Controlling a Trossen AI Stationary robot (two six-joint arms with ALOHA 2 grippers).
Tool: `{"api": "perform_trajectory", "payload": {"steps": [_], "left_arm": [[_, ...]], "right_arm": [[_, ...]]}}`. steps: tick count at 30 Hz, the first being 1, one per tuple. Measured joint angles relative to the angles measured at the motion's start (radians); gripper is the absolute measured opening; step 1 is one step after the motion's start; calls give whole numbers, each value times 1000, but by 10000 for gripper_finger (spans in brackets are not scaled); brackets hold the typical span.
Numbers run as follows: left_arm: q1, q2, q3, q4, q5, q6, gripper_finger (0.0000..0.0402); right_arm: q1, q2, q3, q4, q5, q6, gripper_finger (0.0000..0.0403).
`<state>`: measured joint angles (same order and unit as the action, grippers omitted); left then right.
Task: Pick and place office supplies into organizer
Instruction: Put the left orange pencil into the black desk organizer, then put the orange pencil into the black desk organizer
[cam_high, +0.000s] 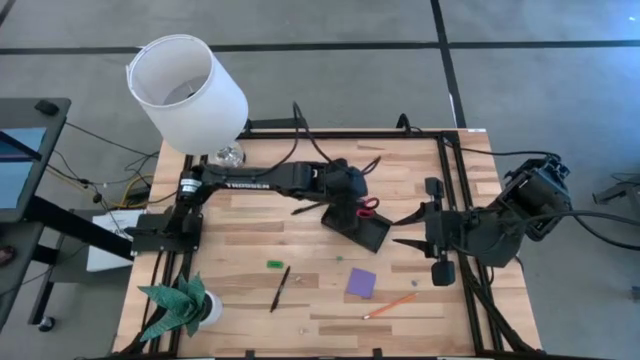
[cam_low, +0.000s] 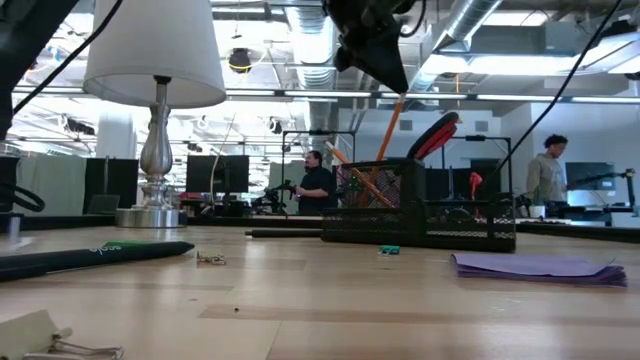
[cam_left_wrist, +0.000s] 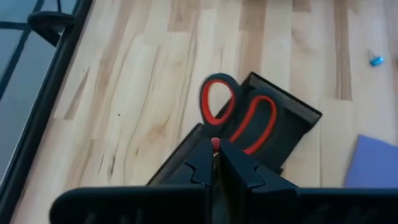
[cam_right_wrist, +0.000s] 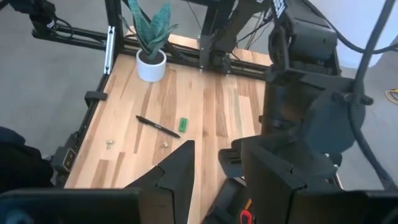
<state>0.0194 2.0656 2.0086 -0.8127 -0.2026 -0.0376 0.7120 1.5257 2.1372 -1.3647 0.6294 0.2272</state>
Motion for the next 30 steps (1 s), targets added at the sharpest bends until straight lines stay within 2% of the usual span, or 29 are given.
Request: {"api": "perform_trajectory", "payload": {"steps": [5,18,24,30], "left_arm": [[14,-1,1,-2,25,-1,20],[9,-1,0,22,7,39,142],[1,-1,1,39,9,41,167],[-12,-1,63,11,7,43,171]], "right_arm": [[0,0,0,-15,0,0,129],[-6,0,0,-20,0,-26,129],[-21,0,0,-20,0,-26,129],[-29,0,0,-26,0,-26,129]]}}
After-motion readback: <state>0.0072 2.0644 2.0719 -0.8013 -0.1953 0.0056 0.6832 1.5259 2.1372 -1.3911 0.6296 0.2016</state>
